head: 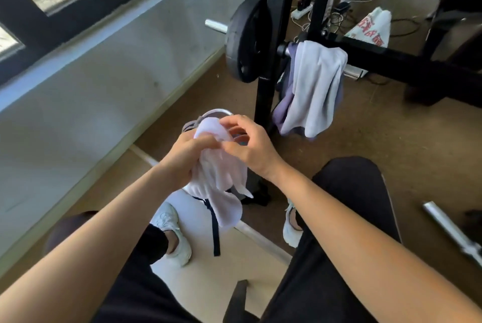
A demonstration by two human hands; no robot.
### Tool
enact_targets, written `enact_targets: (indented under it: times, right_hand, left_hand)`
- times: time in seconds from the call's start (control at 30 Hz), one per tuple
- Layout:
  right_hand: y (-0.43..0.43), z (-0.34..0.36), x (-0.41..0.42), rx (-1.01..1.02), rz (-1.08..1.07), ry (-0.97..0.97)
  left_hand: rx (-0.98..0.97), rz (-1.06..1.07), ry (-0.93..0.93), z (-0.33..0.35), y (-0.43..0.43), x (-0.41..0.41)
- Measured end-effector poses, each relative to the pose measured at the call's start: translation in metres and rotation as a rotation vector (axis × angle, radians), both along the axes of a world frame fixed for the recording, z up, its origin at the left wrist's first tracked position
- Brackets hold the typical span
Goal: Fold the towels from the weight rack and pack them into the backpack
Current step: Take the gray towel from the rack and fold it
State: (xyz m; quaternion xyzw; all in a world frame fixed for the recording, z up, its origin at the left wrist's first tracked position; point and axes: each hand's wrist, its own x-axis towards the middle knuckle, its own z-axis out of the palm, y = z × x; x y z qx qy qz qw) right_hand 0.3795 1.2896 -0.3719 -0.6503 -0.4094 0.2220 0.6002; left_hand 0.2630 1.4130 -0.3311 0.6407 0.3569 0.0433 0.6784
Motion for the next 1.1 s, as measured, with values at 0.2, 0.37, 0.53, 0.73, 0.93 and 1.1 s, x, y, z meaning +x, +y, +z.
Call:
enact_targets:
  times: [0.2, 0.37, 0.53, 0.73, 0.93, 1.1]
  right_hand:
    - [-0.005, -0.015, -0.043, -0.205, -0.071, -0.284]
    - [-0.015, -0.024, -0.056, -0.281, -0.082, -0.29]
    - [-0.021, -0.025, -0.059, -0.439, 0.013, -0.259]
    - [-0.029, -0.029, -0.063, -0.647, 0.322, -0.09]
    - [-0.04, -0.036, -0.07, -0.732, 0.322, -0.573]
    - [-0.04, -0.033, -0.071, -0.475, 0.203, -0.742]
  left_hand:
    - [0.04, -0.063, 0.043, -0.016, -0.006, -0.03]
    - [0.07, -0.056, 0.038, -0.039, -0.017, -0.063]
    - [0.631, -0.123, 0.246, -0.071, -0.022, -0.093]
    - [0.772, -0.236, 0.046, -0.11, -0.031, -0.127]
    - [0.474, -0.137, -0.062, -0.113, -0.019, -0.13]
    - [0.321, -0.076, -0.087, -0.109, -0.019, -0.123]
